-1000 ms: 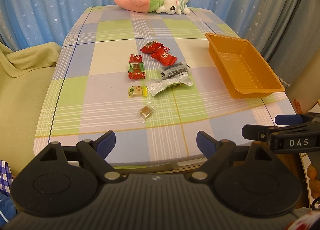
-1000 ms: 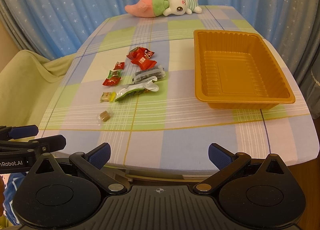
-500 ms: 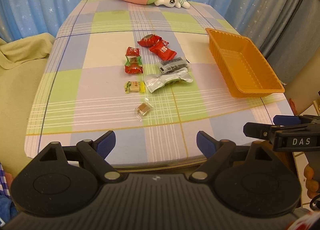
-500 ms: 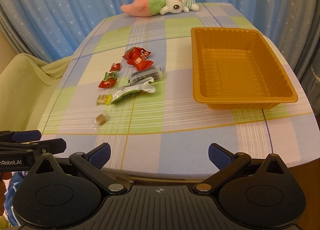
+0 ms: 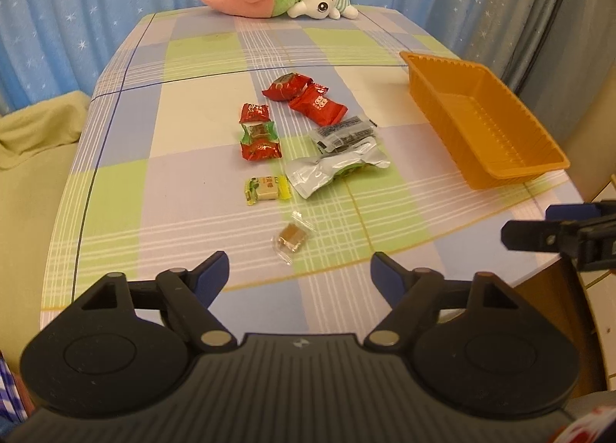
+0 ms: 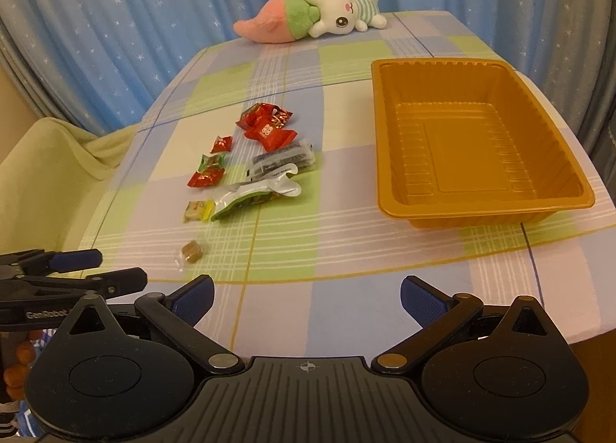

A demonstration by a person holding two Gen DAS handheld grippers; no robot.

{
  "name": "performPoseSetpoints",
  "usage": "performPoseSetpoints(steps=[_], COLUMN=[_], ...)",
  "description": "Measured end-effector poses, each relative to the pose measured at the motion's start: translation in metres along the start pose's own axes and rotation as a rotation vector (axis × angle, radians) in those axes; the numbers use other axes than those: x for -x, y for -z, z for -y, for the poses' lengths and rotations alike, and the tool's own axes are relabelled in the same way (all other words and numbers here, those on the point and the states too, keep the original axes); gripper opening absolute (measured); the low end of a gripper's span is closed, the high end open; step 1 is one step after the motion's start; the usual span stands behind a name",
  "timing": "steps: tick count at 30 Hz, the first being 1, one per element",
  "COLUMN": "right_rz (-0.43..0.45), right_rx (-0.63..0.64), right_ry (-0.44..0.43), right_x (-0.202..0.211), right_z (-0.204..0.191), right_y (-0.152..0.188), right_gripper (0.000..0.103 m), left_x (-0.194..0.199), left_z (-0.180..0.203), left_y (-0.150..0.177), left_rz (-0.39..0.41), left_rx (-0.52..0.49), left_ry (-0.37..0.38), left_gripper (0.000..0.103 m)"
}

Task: Organize snacks
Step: 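Grasp the clear-wrapped brown candy with the left tool while the right tool grasps the silver foil packet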

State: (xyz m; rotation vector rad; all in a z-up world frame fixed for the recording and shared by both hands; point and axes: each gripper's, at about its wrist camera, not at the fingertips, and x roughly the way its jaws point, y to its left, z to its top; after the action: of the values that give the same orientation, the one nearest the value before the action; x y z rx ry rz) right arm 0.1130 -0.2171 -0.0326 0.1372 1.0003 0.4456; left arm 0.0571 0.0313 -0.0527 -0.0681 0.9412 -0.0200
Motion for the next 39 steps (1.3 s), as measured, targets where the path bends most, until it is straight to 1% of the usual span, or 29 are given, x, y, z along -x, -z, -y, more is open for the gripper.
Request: performPoseSetpoints(steps=[4,5,7,11,18,23,25,26,32,34,39], right_rz=[0.002,0.002,0.0,-0.004,-0.007,-0.005,-0.008,-0.01,-0.015,-0.013,-0.014], right_rx=[-0.004,-0.006,-0.011,-0.016,-0.022,-0.033,-0.039,-0.042,-0.047,-0.041,-0.016], right_ry=[-0.007,-0.008,-0.009,-0.01,-0.001,0.008,0.013,0.014,0.015,0.01,-0.004], right_x=[-0.009,-0.011,-0.016,-0.024,-0.034,-0.037,-0.039,-0.04,-0.045,-0.046,-0.054], right_z=[0.001,0.001,0.002,0.003,0.002,0.002,0.003,0.003,0.001,-0.002,-0.009], right_y=[-0.002,-0.003,-0.003,-0.005,-0.008,-0.01,-0.011,-0.011,-0.013,-0.015,-0.02], right_gripper=[0.103,0.103,0.103,0.103,0.103,0.102,0.1,0.1,0.097,0.096,0.093], left_x=[-0.017,-0.022,-0.03,-0.045,-0.066,-0.081,-0.086,-0.088,-0.096,-0.098,-0.097], left_z=[-0.002,-0.002,-0.002,-0.004,-0.007,-0.007,-0.007,-0.007,-0.008,-0.009,-0.013], left_y=[-0.001,-0.001,-0.002,-0.008,-0.016,-0.019,-0.019,-0.02,-0.018,-0.018,-0.018], left_rz=[-0.005,-0.009,-0.016,-0.022,-0.035,-0.054,-0.064,-0.069,-0.09,-0.097,-0.093], left_rx=[-0.036,-0.047,-0.073,-0.117,-0.166,-0.204,-0.222,-0.229,-0.255,-0.255,-0.233], left_ry=[0.009,0.009,0.013,0.015,0.05,0.071,0.08,0.086,0.108,0.116,0.128], left_gripper=[0.068,0.067,0.061,0.055,0.043,0.038,0.032,0.031,0.027,0.02,0.019])
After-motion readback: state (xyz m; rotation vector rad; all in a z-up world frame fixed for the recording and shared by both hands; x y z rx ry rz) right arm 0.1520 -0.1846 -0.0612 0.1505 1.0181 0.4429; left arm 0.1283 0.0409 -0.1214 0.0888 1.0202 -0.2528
